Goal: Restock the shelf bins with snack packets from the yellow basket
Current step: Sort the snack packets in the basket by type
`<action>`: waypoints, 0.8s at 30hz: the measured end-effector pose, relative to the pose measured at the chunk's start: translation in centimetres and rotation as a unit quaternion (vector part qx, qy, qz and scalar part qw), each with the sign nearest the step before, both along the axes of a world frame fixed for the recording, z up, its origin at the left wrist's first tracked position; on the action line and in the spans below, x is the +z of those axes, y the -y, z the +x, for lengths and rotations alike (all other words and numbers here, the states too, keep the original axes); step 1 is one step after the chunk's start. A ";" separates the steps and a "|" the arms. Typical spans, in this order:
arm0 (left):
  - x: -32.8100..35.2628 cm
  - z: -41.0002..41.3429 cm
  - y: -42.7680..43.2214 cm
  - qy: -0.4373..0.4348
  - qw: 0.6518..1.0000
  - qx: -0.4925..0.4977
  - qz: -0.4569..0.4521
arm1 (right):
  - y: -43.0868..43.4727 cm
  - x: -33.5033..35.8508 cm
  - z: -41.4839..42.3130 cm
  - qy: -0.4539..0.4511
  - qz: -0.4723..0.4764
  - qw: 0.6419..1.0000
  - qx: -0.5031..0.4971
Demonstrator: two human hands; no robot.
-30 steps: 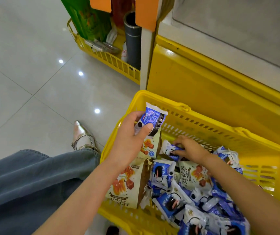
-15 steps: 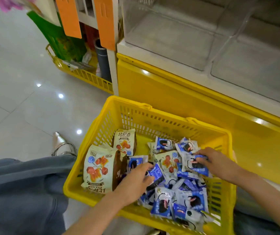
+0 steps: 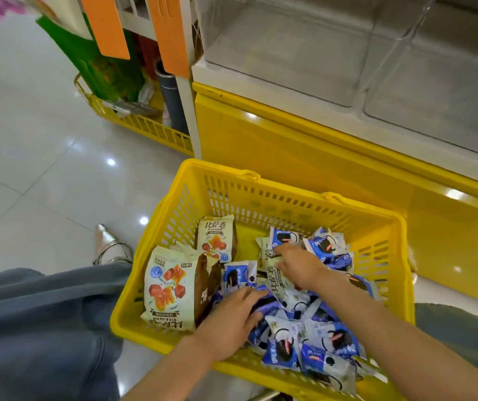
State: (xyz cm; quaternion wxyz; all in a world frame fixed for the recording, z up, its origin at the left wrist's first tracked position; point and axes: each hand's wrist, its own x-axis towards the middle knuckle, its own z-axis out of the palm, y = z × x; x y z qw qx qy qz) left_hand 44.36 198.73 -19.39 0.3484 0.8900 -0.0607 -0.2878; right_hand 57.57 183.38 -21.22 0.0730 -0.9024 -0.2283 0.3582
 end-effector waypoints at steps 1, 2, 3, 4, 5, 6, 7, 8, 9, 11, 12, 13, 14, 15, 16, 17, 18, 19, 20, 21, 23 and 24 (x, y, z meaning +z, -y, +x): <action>-0.1 -0.2 -0.2 0.002 1.000 0.009 0.011 | -0.5 -0.8 0.3 0.005 -0.048 0.998 0.030; -0.1 -0.3 -0.3 0.007 1.000 0.014 0.024 | -0.8 -1.3 0.5 0.025 -0.089 0.994 0.061; -0.2 -0.4 -0.4 0.016 0.999 0.014 0.038 | -0.9 -1.7 0.8 0.052 -0.120 0.988 0.086; -0.1 -0.3 -0.5 0.026 0.998 0.011 0.049 | -1.0 -1.9 1.0 0.076 -0.145 0.981 0.103; -0.1 -0.3 -0.5 0.034 0.998 0.009 0.056 | -0.9 -1.9 1.3 0.094 -0.162 0.976 0.115; -0.2 -0.1 -0.4 0.044 0.997 0.007 0.063 | -0.7 -1.8 1.5 0.104 -0.173 0.972 0.122; -0.2 0.0 -0.4 0.055 0.996 0.002 0.071 | -0.4 -1.7 1.8 0.106 -0.175 0.971 0.120; -0.2 0.1 -0.3 0.064 0.995 -0.004 0.079 | 0.0 -1.6 2.0 0.096 -0.166 0.976 0.107; -0.2 0.2 -0.3 0.070 0.994 -0.009 0.086 | 0.5 -1.4 2.0 0.076 -0.146 0.983 0.081; -0.3 0.4 -0.3 0.071 0.994 -0.013 0.088 | 1.3 -0.8 1.7 0.022 -0.112 0.993 0.025; -0.3 0.5 -0.3 0.070 0.994 -0.012 0.084 | 1.6 -0.4 1.6 0.013 -0.110 0.994 0.013; -0.3 0.5 -0.3 0.069 0.995 -0.007 0.077 | 1.8 0.0 1.6 0.016 -0.113 0.993 0.010; -0.2 0.5 -0.3 0.065 0.995 0.001 0.069 | 1.9 0.3 1.6 0.022 -0.113 0.993 0.008; -0.1 0.5 -0.3 0.057 0.996 0.009 0.062 | 2.0 0.7 1.6 0.027 -0.105 0.994 0.004; 0.0 0.5 -0.3 0.048 0.997 0.017 0.058 | 2.1 1.2 1.7 0.031 -0.088 0.996 -0.004; 0.1 0.5 -0.2 0.040 0.997 0.023 0.057 | 2.1 1.6 1.8 0.038 -0.064 0.997 -0.017; 0.2 0.6 -0.2 0.033 0.997 0.027 0.058 | 2.2 2.1 1.8 0.046 -0.040 0.998 -0.031; 0.4 0.6 -0.1 0.030 0.997 0.032 0.057 | 2.2 2.5 1.7 0.054 -0.021 0.997 -0.041; 0.5 0.7 -0.1 0.030 0.997 0.039 0.052 | 2.3 3.1 1.5 0.064 -0.008 0.997 -0.045; 0.7 0.9 0.0 0.033 0.997 0.052 0.038 | 2.3 3.7 1.2 0.076 0.004 0.996 -0.048; 1.3 1.4 0.1 0.033 0.993 0.112 -0.026 | 2.3 5.4 0.4 0.130 0.052 0.988 -0.072; 1.8 1.7 0.2 0.027 0.985 0.158 -0.070 | 2.2 6.5 0.0 0.168 0.089 0.977 -0.091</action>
